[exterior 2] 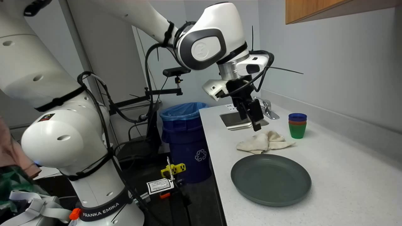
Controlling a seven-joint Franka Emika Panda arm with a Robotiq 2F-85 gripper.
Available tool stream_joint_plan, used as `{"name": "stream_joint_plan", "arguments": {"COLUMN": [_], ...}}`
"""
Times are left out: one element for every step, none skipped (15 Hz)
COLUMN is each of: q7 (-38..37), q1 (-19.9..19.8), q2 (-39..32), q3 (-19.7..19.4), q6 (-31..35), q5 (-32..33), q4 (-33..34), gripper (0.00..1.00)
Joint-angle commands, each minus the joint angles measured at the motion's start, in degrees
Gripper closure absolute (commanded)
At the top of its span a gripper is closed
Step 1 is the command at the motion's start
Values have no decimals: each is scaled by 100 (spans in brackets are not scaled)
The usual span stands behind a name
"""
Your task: Use the towel to wipe the grey plate
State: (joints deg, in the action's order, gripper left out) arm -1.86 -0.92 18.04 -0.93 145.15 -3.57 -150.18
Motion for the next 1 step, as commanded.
{"name": "stream_joint_plan", "arguments": {"q7": [-2], "q1": [3], "q2": [3], "q3": [-5], "q6": [-14], "q5": [4], "q4": [7], "gripper": [0]}}
